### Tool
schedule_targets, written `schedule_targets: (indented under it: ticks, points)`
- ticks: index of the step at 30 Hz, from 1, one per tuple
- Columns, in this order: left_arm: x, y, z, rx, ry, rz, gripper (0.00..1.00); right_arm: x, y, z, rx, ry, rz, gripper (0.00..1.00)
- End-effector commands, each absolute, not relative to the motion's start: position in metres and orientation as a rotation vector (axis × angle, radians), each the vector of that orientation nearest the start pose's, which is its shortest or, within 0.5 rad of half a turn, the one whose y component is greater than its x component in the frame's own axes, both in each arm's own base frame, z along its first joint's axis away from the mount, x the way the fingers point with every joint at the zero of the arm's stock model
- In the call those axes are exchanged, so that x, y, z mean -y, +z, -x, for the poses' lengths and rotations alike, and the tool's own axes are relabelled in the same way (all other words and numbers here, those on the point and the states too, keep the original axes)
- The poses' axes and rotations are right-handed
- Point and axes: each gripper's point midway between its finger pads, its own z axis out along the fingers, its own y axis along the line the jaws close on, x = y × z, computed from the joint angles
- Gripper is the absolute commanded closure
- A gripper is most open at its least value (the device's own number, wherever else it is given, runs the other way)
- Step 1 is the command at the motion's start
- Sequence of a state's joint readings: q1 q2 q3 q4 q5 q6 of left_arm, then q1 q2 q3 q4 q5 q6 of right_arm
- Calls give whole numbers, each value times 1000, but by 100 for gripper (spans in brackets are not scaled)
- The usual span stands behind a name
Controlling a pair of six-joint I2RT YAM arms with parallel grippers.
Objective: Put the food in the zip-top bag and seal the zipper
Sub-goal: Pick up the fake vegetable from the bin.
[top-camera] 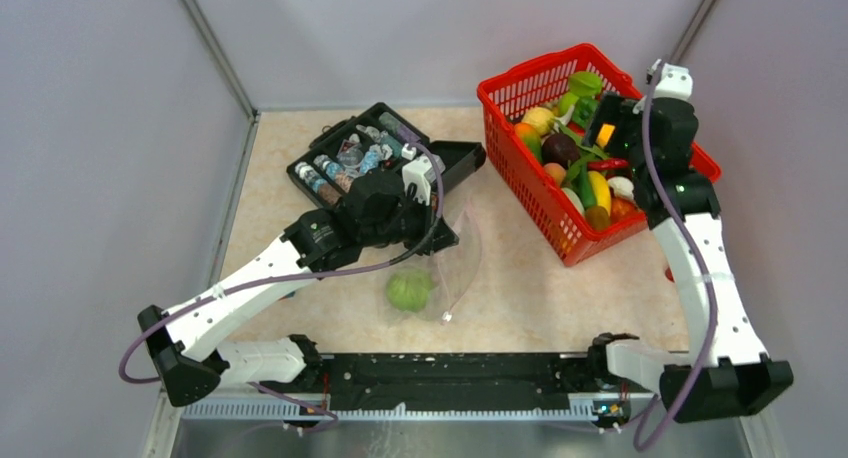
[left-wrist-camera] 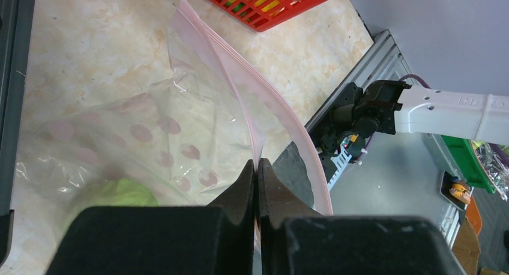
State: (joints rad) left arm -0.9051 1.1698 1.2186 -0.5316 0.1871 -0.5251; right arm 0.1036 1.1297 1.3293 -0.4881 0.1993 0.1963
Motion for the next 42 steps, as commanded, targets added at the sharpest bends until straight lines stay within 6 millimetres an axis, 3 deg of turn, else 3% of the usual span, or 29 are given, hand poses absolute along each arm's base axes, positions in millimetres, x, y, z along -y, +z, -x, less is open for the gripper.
schedule_targets:
  ticks: [1, 6, 11, 14, 18, 21, 25, 28, 32, 42]
  points:
    - [315, 288, -179, -2122, -1047, -555, 100, -36, 338, -392, -1873, 246, -169, 4]
    - [313, 286, -180, -2124, -1031, -554, 100, -51, 303, -428, -1955, 310, -106, 3]
    - [311, 288, -183, -2119, -1013, -547, 100, -54, 270, -450, -2022, 323, -80, 3]
    - [312, 289, -184, -2115, -1011, -546, 100, -51, 247, -463, -2071, 316, -93, 11]
    - [314, 287, -184, -2127, -1011, -552, 100, -54, 223, -470, -2128, 336, -109, 31]
    - [314, 286, -184, -2134, -1009, -549, 100, -53, 227, -466, -2085, 333, -127, 43]
    - [313, 286, -184, -2135, -1007, -541, 100, -48, 251, -455, -1960, 315, -132, 71]
    - [313, 287, -184, -2134, -1011, -538, 100, -43, 268, -446, -1880, 303, -152, 78]
    - [316, 288, -184, -2135, -1023, -542, 100, -36, 284, -435, -1793, 285, -191, 80]
    - [317, 288, -183, -2137, -1029, -548, 100, -33, 295, -419, -1726, 373, -287, 80]
